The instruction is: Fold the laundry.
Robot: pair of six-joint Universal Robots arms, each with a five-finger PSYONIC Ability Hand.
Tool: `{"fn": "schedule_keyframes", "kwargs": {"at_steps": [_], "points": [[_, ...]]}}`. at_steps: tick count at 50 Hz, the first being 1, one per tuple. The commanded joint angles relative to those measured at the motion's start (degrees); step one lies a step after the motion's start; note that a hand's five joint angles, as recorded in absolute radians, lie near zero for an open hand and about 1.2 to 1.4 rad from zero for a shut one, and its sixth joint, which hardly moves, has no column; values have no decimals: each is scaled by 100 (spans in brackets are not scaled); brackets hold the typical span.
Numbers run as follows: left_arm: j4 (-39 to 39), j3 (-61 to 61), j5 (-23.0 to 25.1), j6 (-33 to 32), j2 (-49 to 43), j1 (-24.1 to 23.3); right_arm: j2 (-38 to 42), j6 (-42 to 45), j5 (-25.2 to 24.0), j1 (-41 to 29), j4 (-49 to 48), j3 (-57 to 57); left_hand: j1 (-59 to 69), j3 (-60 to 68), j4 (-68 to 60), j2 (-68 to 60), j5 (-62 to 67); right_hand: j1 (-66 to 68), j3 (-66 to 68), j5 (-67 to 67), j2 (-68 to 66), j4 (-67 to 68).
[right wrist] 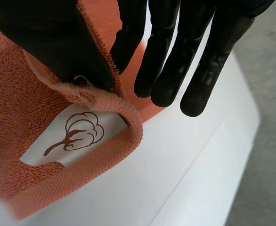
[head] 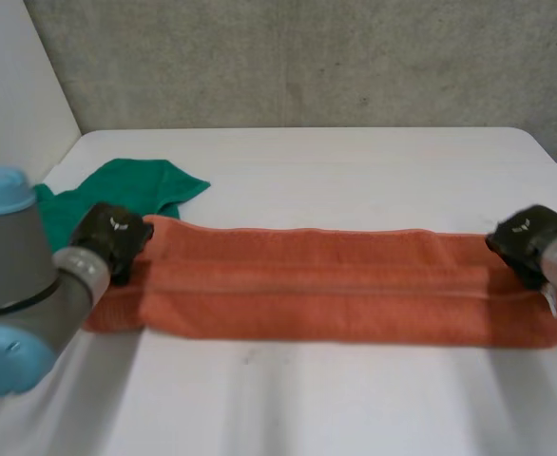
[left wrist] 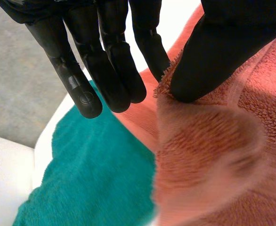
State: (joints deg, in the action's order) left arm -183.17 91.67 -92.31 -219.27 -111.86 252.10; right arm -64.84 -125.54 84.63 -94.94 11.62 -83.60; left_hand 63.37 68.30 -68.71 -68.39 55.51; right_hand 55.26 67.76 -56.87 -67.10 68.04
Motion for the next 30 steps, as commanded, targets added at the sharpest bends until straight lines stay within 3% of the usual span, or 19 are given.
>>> {"fn": "schedule_keyframes", "kwargs": {"at_steps": [1, 12, 13, 14, 18, 23, 30], "points": [[-131, -1440, -525, 262, -1338, -196, 893, 38, 422, -341, -810, 782, 1663, 1170, -1129, -1161, 1449, 2474, 1224, -1313, -1290, 1196], [-1010, -2522, -587, 201, -2428, -372, 2010, -6, 738, -561, -1091, 1917, 1663, 1170, -1129, -1161, 1449, 2474, 1224, -1313, -1290, 1196], [-1071, -2557, -578, 201, -2472, -390, 2054, -6, 774, -569, -1144, 1969, 1015, 523, -482, -514, 802, 2474, 1224, -1313, -1290, 1196], [-1159, -2601, -595, 166, -2542, -416, 2115, -41, 835, -578, -1275, 2066, -1639, -2131, 2172, 2141, -1852, 2230, 981, -1069, -1046, 952], [-1247, -2672, -665, -79, -2622, -469, 2099, -225, 870, -613, -1880, 2093, -5337, -5830, 5871, 5839, -5551, -4526, -5776, 5687, 5710, -5804], [-1248, -2672, -727, -388, -2517, -539, 1765, -673, 897, -570, -2401, 2154, -5337, -5830, 5871, 5839, -5551, -4526, -5776, 5687, 5710, -5804], [-1186, -2216, -648, -388, -1779, -522, 1097, -1175, 818, -543, -2008, 1962, -5337, -5830, 5871, 5839, -5551, -4526, -5776, 5687, 5710, -5804]]}}
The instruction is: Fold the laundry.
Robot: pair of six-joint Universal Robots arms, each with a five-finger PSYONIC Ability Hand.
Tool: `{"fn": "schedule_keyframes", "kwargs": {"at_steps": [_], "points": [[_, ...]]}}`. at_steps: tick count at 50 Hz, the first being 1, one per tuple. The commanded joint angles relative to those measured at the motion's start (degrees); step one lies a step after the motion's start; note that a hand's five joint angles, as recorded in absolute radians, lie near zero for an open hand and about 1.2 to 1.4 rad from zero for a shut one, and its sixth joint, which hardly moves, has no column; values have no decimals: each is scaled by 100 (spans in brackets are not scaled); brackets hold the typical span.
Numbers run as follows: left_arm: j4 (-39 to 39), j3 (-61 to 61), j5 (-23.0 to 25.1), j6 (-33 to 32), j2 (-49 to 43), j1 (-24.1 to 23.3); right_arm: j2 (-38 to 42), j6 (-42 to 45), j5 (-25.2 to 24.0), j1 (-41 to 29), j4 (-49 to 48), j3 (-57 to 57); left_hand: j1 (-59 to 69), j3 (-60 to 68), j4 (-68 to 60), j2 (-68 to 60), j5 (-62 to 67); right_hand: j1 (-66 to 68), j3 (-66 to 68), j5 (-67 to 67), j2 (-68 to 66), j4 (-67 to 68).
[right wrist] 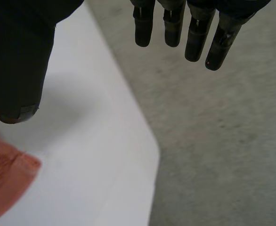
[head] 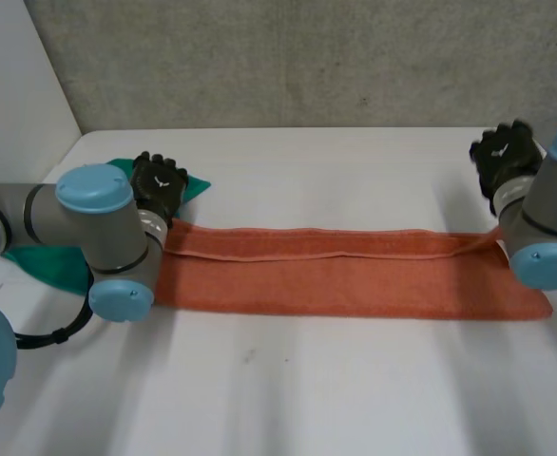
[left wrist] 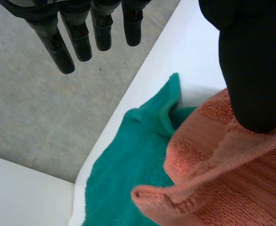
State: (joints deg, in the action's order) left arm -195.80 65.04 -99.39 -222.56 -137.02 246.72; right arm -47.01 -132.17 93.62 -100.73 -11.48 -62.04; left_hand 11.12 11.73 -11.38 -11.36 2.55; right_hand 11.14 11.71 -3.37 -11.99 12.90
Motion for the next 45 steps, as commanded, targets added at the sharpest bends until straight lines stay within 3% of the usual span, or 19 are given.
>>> {"fn": "schedule_keyframes", "kwargs": {"at_steps": [1, 7, 10, 22, 32, 39, 45], "points": [[77, 544, 103, -68, 816, 25, -739, -512, -98, 45, 487, -220, -112, -173, 138, 136, -255, -114, -171, 337, 199, -290], [252, 1045, 560, -112, 1098, 113, -810, -555, -545, 63, 2006, -361, -112, -173, 138, 136, -255, -114, -171, 337, 199, -290], [428, 1107, 675, -121, 1081, 148, -783, -573, -634, 115, 2141, -458, -112, -173, 138, 136, -255, -114, -171, 337, 199, -290], [508, 282, 675, -402, 1, 385, -2, -512, -714, 221, 1183, -212, -112, -173, 138, 136, -255, -114, -171, 337, 199, -290], [315, -904, 684, -605, -800, 544, 974, -573, -652, 212, 797, 921, -112, -173, 138, 136, -255, -114, -171, 337, 199, -290], [-660, -1590, 640, -473, -914, 552, 1054, -731, -389, 195, -327, 1229, -112, -173, 138, 136, -255, -114, -171, 337, 199, -290], [-635, -1714, 640, -473, -967, 500, 887, -810, -344, 195, -356, 1177, -112, -173, 138, 136, -255, -114, -171, 337, 199, -290]]}}
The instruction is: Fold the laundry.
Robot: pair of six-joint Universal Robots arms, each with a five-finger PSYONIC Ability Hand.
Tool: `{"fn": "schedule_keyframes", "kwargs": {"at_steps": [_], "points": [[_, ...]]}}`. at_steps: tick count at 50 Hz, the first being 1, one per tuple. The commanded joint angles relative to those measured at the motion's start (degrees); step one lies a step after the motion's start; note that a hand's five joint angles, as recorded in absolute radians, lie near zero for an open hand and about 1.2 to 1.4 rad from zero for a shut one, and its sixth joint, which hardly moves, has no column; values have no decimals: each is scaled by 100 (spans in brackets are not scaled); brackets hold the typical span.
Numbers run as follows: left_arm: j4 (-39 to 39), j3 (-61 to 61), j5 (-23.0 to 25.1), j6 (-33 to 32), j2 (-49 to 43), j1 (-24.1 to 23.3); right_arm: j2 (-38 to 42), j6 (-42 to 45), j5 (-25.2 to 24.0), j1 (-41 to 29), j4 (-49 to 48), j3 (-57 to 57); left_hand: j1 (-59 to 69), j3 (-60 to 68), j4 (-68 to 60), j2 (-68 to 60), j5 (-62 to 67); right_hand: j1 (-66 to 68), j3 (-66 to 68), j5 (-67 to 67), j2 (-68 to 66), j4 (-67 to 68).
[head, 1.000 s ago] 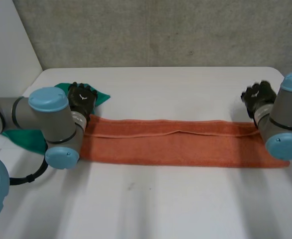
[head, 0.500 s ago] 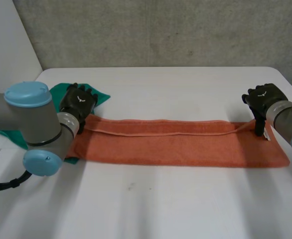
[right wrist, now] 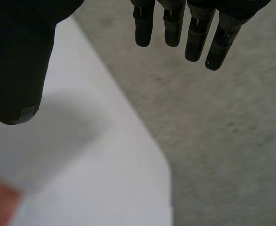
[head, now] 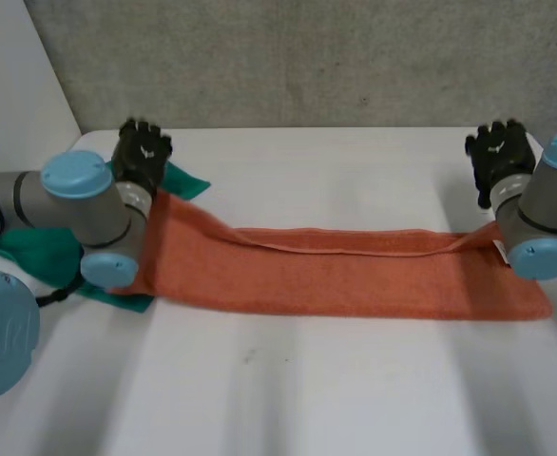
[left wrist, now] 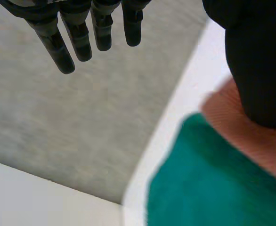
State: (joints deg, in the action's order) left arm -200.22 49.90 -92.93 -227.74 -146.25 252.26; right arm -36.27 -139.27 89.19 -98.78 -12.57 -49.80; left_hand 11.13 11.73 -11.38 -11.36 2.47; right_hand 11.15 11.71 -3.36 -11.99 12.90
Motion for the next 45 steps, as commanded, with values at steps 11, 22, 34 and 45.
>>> {"fn": "schedule_keyframes", "kwargs": {"at_steps": [11, 22, 34, 45], "points": [[18, 915, 20, 37, 518, -45, -1172, -408, -306, 86, 764, -750, -113, -173, 138, 136, -247, -115, -171, 336, 199, -290], [70, 2426, 38, 107, 1704, -36, -1909, -434, -604, 578, 1934, -2261, -113, -173, 138, 136, -247, -115, -171, 336, 199, -290], [18, 4044, 64, 1389, 2864, -80, -2604, -443, -1554, 1273, 1399, -4160, -108, -169, 134, 131, -242, 1052, 996, -831, -968, 877], [0, 4379, 64, 1724, 3155, -106, -2332, -381, -1624, 1493, 352, -4609, -91, -152, 117, 114, -225, 2298, 2241, -2076, -2213, 2123]]}}
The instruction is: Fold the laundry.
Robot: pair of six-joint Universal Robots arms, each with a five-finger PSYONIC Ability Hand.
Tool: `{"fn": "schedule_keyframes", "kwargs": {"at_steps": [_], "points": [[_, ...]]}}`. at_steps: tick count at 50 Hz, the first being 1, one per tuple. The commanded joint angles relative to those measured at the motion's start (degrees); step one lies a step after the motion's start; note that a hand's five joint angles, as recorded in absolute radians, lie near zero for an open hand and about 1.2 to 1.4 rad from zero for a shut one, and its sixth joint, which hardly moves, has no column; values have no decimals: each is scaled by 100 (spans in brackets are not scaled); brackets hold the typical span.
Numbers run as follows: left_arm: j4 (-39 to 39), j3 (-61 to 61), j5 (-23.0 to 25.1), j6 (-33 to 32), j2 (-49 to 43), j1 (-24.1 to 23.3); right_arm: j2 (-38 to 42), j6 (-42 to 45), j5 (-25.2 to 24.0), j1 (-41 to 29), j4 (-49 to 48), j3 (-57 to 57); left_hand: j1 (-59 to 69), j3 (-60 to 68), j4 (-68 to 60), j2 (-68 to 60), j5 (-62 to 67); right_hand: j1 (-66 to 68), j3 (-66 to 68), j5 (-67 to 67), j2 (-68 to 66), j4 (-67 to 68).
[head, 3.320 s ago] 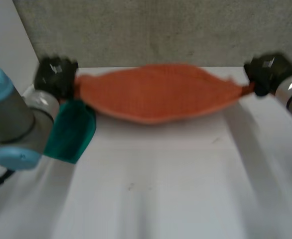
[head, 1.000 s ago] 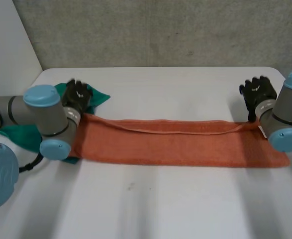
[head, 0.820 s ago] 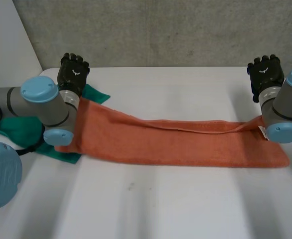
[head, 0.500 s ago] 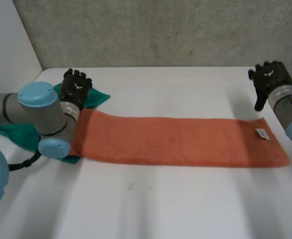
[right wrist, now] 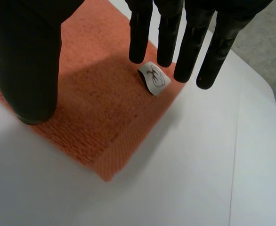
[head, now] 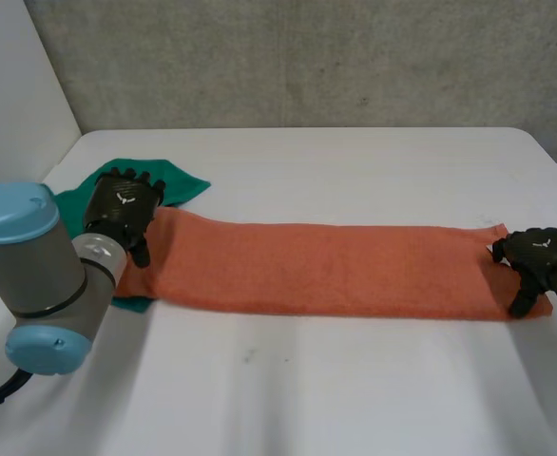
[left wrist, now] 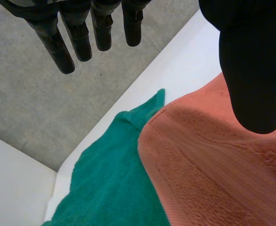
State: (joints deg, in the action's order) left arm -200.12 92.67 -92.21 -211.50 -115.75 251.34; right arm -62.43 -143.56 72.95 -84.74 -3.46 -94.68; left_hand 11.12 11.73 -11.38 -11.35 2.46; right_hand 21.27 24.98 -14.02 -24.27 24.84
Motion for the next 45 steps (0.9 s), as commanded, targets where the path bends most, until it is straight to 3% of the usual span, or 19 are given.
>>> {"fn": "schedule_keyframes", "kwargs": {"at_steps": [1, 4, 7, 20, 29, 37, 45], "points": [[-9, 111, -8, 100, 105, -6, 328, 48, 0, 89, -568, -95, -90, -152, 117, 114, -225, 1420, 1049, -1145, -1120, 1063], [-18, 120, 1, 109, 96, 3, 407, 48, 0, 115, -586, -33, -90, -152, 117, 114, -225, 2795, 2424, -2520, -2495, 2438], [-18, 120, -8, 109, 96, 3, 407, 48, 9, 176, -621, 37, -90, -152, 117, 114, -225, 5859, 5488, -5583, -5559, 5502], [-9, 225, -8, 109, 307, 30, 170, 249, 105, 1275, -559, 441, -90, -152, 117, 114, -225, 5873, 5502, -5598, -5573, 5516], [-9, 305, -8, 109, 369, 30, 135, 1462, 413, 1654, -401, 872, -90, -152, 117, 114, -225, 5873, 5502, -5598, -5573, 5516], [-9, 348, -17, 117, 430, 30, -383, 1269, 484, 170, -419, 1153, -107, -169, 134, 131, -242, 5873, 5502, -5598, -5573, 5516], [-9, 348, -34, 152, 562, 38, -481, 1269, 387, -2141, -515, 1618, -112, -173, 138, 135, -246, 5873, 5502, -5598, -5573, 5516]]}}
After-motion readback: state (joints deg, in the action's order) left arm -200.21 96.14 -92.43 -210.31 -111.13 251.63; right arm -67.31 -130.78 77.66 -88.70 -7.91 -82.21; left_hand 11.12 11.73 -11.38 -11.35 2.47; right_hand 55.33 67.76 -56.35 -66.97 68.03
